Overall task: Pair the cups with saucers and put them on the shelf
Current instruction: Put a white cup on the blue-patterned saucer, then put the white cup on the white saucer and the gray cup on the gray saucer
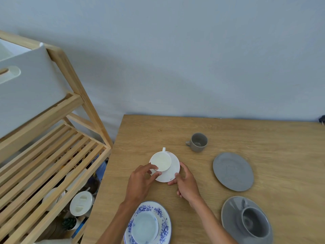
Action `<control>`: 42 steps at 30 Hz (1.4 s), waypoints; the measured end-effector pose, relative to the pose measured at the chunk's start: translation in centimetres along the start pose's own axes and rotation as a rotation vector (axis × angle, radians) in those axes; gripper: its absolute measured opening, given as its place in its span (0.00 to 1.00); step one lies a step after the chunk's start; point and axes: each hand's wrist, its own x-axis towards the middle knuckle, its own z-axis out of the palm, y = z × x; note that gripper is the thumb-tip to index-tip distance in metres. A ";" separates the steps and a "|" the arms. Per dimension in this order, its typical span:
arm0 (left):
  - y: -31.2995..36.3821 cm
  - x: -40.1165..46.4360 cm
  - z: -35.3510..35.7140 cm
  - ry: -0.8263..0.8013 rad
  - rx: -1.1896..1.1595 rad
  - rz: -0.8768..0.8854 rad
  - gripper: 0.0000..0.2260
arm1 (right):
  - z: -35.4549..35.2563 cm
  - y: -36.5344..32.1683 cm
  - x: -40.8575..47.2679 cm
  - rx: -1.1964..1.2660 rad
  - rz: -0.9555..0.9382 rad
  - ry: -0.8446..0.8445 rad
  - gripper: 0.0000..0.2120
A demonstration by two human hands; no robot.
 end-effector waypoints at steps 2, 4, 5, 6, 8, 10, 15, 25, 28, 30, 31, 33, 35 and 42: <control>-0.2 0.0 0.2 -0.001 -0.009 0.004 0.08 | 0.0 0.0 0.0 0.002 -0.001 0.001 0.24; -0.4 0.1 0.3 -0.007 -0.011 0.011 0.08 | 0.1 0.0 0.1 0.002 -0.001 0.001 0.24; -0.5 0.1 0.3 -0.013 -0.011 0.017 0.08 | 0.1 0.0 0.1 0.004 -0.002 0.001 0.24; -0.5 0.2 0.3 -0.017 -0.015 0.022 0.08 | 0.1 -0.1 0.1 0.006 -0.002 0.000 0.24; -0.5 0.1 0.3 -0.016 -0.037 0.023 0.08 | 0.2 -0.2 0.1 0.007 -0.001 -0.003 0.24; -0.5 0.1 0.3 -0.003 -0.062 0.008 0.09 | 0.3 -0.3 0.2 0.004 -0.002 -0.005 0.24; -0.4 -0.1 0.4 0.018 -0.061 -0.020 0.12 | 0.5 -0.6 0.1 0.013 -0.003 0.003 0.24; -0.5 0.0 0.2 -0.002 0.030 -0.005 0.22 | 0.2 -0.7 0.0 0.004 -0.016 0.001 0.23; 0.0 -0.2 -0.3 0.004 0.017 -0.002 0.26 | -0.1 -0.8 -0.3 -0.005 -0.022 0.012 0.23; 0.3 -0.5 -0.7 0.007 0.018 -0.008 0.27 | -0.5 -1.0 -0.7 -0.010 -0.036 0.019 0.23; 0.5 -0.6 -1.0 0.009 0.018 -0.015 0.27 | -0.6 -1.1 -0.9 -0.011 -0.043 0.023 0.22; 1.0 -0.9 -1.4 0.018 0.008 -0.026 0.27 | -1.0 -1.5 -1.3 -0.008 -0.052 0.029 0.22; 1.6 -1.2 -2.0 0.041 -0.001 -0.025 0.24 | -1.4 -1.9 -1.8 0.001 -0.058 0.029 0.21; 5.3 -2.9 -2.8 0.107 -0.034 0.073 0.15 | -3.8 -3.4 -5.0 0.016 -0.112 0.035 0.20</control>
